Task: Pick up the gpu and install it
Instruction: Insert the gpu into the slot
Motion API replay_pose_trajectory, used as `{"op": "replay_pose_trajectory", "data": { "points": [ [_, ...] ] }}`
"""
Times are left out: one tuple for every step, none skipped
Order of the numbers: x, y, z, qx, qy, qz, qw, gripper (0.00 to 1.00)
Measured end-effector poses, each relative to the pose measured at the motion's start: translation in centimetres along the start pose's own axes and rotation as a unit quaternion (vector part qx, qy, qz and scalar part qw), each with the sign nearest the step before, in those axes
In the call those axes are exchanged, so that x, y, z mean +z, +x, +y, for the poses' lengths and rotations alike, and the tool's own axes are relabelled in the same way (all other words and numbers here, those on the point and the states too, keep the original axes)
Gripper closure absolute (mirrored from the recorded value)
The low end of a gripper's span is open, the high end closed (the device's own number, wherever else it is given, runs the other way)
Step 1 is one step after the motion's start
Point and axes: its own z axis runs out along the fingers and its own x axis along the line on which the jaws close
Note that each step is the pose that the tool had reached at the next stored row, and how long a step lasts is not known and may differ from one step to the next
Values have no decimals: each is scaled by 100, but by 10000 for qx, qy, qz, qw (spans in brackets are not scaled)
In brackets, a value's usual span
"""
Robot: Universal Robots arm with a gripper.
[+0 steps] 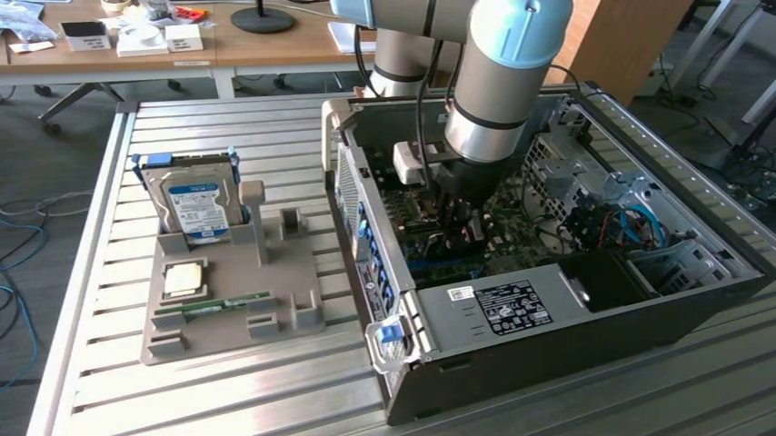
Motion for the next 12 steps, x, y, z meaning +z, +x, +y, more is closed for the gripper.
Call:
{"op": "replay_pose_trajectory", "data": {
  "points": [
    [1,0,0,8,0,0,10000,73],
    [1,-1,0,13,0,0,10000,73],
    [2,-1,0,16,1,0,10000,73],
    [3,-1,0,18,1,0,10000,73],
    [7,-1,0,19,2,-1,10000,73],
    [15,-1,0,21,1,0,10000,73],
    [18,-1,0,21,2,0,10000,73],
    [18,0,0,21,1,1,10000,73],
    [18,0,0,21,1,0,10000,73],
    [19,0,0,21,1,0,10000,73],
    [19,0,0,22,1,0,10000,73],
    [20,-1,3,23,2,0,10000,73]
  ]
}}
